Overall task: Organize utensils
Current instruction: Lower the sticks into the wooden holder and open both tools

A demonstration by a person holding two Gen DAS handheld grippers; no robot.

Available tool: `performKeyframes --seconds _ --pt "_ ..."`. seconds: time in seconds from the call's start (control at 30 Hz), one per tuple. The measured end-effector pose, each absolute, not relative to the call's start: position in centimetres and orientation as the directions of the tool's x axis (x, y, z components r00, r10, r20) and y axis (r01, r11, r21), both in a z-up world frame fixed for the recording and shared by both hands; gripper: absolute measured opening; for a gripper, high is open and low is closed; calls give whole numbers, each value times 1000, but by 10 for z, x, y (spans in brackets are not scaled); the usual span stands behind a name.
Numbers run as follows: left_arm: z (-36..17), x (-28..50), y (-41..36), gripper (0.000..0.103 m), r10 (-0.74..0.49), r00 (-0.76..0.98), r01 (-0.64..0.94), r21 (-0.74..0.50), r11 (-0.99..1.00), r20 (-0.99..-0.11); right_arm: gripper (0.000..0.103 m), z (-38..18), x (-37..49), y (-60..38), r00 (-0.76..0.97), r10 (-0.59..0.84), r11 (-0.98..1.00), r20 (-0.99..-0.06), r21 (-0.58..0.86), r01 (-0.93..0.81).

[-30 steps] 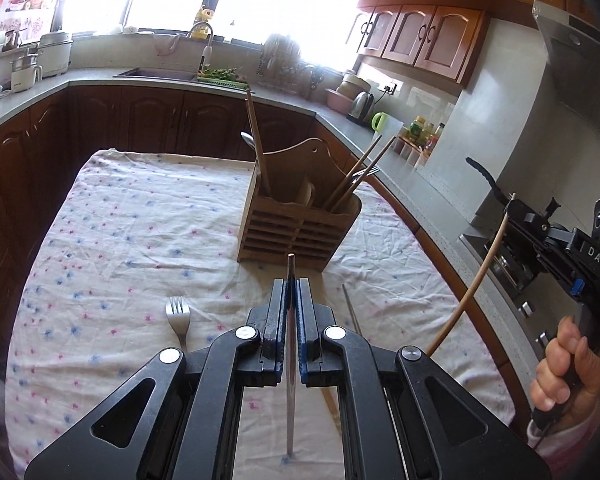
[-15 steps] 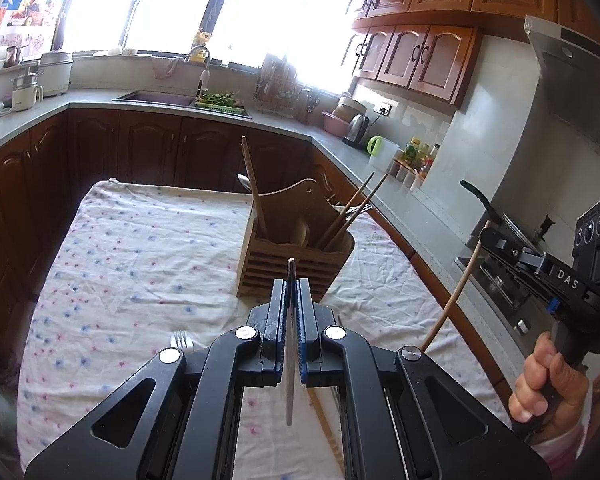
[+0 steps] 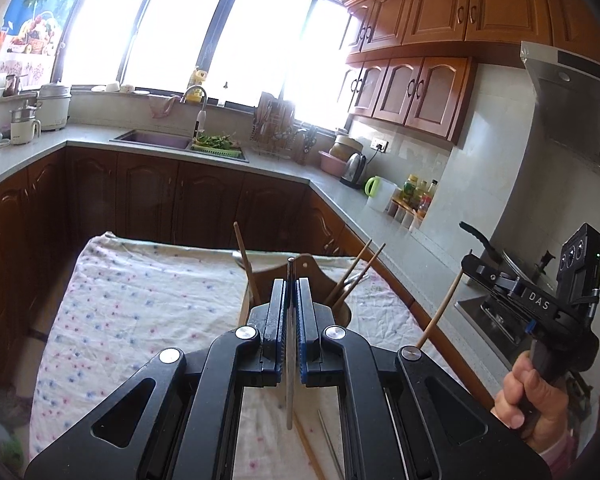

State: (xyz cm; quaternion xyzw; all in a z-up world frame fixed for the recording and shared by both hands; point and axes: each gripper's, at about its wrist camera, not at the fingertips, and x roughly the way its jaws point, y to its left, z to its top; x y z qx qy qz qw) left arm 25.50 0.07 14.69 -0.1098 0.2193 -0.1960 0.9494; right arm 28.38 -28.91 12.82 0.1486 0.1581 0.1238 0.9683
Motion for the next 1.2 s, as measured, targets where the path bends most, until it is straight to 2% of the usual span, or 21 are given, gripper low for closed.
performKeyframes --seconds 0.33,0.53,0.8,1.2 --pt "187 311 2 4 -379 891 300 -301 905 -252 5 166 333 -294 966 214 939 -144 302 -163" --pt "179 343 -2 4 -317 920 247 -286 926 -230 5 163 359 -297 978 179 946 -105 293 -141" --pt "133 369 0 4 -284 921 182 -352 918 -266 5 125 374 -290 981 141 961 -137 257 -102" --pt "84 378 -18 4 -310 879 181 -348 920 -363 5 77 386 -291 954 155 952 -257 295 -75"
